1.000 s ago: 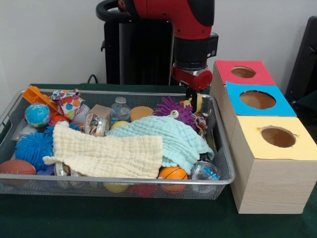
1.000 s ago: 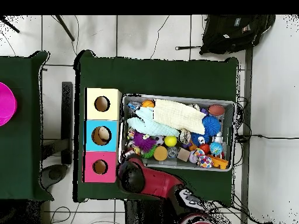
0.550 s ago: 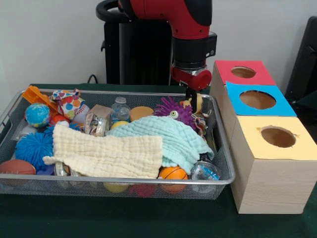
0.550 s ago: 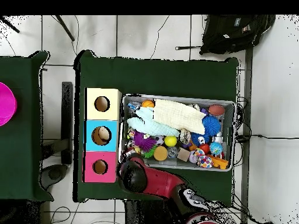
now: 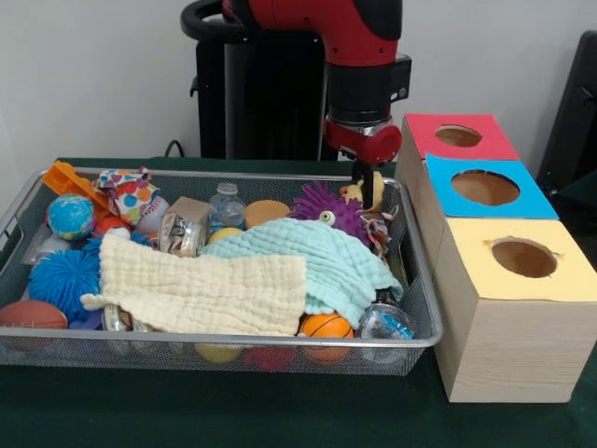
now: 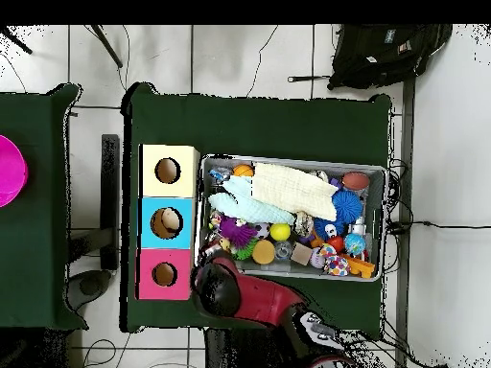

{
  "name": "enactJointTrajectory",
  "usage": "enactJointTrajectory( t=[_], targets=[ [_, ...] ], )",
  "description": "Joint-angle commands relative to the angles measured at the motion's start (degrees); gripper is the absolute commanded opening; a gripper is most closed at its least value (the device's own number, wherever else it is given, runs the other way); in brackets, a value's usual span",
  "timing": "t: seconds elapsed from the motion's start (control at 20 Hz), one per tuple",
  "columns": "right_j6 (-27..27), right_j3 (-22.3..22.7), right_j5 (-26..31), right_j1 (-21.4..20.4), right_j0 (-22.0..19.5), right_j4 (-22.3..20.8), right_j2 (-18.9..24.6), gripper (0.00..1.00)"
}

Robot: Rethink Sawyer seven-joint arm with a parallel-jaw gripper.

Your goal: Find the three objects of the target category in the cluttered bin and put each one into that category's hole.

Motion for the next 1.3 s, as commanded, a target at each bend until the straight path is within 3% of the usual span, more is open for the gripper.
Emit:
enactJointTrajectory(
  t=[0.05,0.55,0.8,1.3],
  targets=[
    [6.58,-0.53,5.43,-3.01,2.24,2.60,1.78,0.00],
    [6.27,0.28,9.79,-6.86,3.93,2.86,-0.62,0.00],
    [4.67,-1.89,12.23,-8.70,9.06,1.77,-7.25,0.00],
    [5.48,-0.69,18.21,-13.30,9.60,2.22,-6.75,0.00]
  ],
)
